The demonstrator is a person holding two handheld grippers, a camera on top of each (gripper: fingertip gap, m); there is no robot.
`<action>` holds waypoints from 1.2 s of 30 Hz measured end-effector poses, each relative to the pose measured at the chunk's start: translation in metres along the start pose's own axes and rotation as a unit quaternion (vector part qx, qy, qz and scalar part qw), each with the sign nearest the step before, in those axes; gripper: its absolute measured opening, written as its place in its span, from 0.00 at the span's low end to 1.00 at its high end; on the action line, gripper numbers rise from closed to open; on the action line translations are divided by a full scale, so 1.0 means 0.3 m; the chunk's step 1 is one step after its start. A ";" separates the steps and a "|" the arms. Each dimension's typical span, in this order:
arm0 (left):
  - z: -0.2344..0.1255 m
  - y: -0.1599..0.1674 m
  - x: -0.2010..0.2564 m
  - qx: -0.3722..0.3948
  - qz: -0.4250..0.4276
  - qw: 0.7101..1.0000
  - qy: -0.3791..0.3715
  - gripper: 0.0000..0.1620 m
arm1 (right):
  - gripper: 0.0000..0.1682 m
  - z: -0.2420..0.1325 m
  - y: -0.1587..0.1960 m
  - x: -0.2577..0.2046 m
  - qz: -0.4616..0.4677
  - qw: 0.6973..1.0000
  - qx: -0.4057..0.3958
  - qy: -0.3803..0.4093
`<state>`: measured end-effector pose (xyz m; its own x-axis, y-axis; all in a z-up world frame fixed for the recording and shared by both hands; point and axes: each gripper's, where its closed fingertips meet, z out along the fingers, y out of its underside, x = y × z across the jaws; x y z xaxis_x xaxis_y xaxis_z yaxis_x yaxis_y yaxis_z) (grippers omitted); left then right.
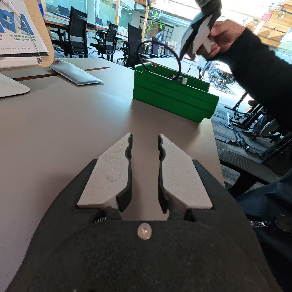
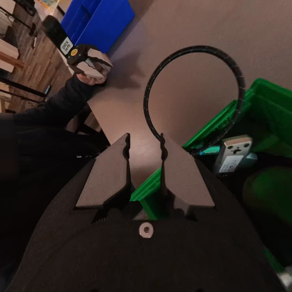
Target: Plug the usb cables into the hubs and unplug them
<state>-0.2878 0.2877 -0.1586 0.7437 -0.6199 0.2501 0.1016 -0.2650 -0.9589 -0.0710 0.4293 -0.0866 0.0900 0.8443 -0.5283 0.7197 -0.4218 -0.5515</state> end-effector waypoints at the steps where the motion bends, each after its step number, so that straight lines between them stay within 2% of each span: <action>1: 0.002 0.003 0.001 -0.003 0.001 1.000 0.000 0.19 | 0.28 -0.030 0.003 0.003 -0.001 1.000 0.007 0.024; 2: 0.004 0.005 0.002 -0.006 0.001 1.000 0.002 0.19 | 0.33 -0.057 0.006 0.011 -0.002 0.999 0.011 0.050; 4: 0.007 0.008 0.004 -0.009 0.000 1.000 0.005 0.19 | 0.38 -0.100 0.002 0.036 -0.020 0.995 0.022 0.100; 7: 0.007 0.007 0.006 -0.009 0.001 1.000 0.006 0.19 | 0.41 -0.132 -0.078 0.106 -0.043 0.983 0.071 0.163; 9: 0.006 0.006 0.006 -0.007 0.003 1.000 0.005 0.19 | 0.39 -0.136 -0.151 0.181 -0.041 0.973 0.105 0.203; 14: -0.002 -0.003 0.001 0.004 -0.003 1.000 0.003 0.18 | 0.35 -0.016 -0.280 0.253 -0.087 0.973 0.101 0.187; 18: -0.003 -0.004 -0.002 0.004 -0.010 1.000 0.006 0.19 | 0.21 0.084 -0.301 0.283 -0.168 0.964 0.037 0.202; 20: -0.004 -0.003 -0.002 0.003 -0.008 1.000 0.005 0.19 | 0.17 0.110 -0.286 0.273 -0.187 0.965 0.009 0.183; 25: -0.001 0.003 -0.001 -0.004 -0.006 1.000 0.007 0.19 | 0.21 0.096 -0.275 0.313 -0.180 0.967 -0.010 0.178; 27: -0.001 0.003 -0.002 -0.005 -0.010 1.000 0.008 0.19 | 0.17 0.095 -0.295 0.319 -0.181 0.970 0.005 0.165; 29: -0.004 -0.001 -0.004 0.000 -0.012 1.000 0.008 0.19 | 0.09 0.108 -0.294 0.307 -0.180 0.974 0.004 0.139; 31: -0.006 -0.003 -0.005 0.003 -0.013 1.000 0.008 0.18 | 0.07 0.125 -0.286 0.286 -0.180 0.977 0.005 0.117; 36: -0.006 -0.003 -0.006 0.003 -0.015 1.000 0.008 0.18 | 0.07 0.052 -0.292 0.268 -0.184 0.967 0.048 0.170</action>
<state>-0.2905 0.2877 -0.1578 0.7296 -0.6236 0.2809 0.1279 -0.2791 -0.9517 -0.1376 0.5289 -0.0907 0.0720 0.9961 -0.0516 0.6809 -0.0868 -0.7272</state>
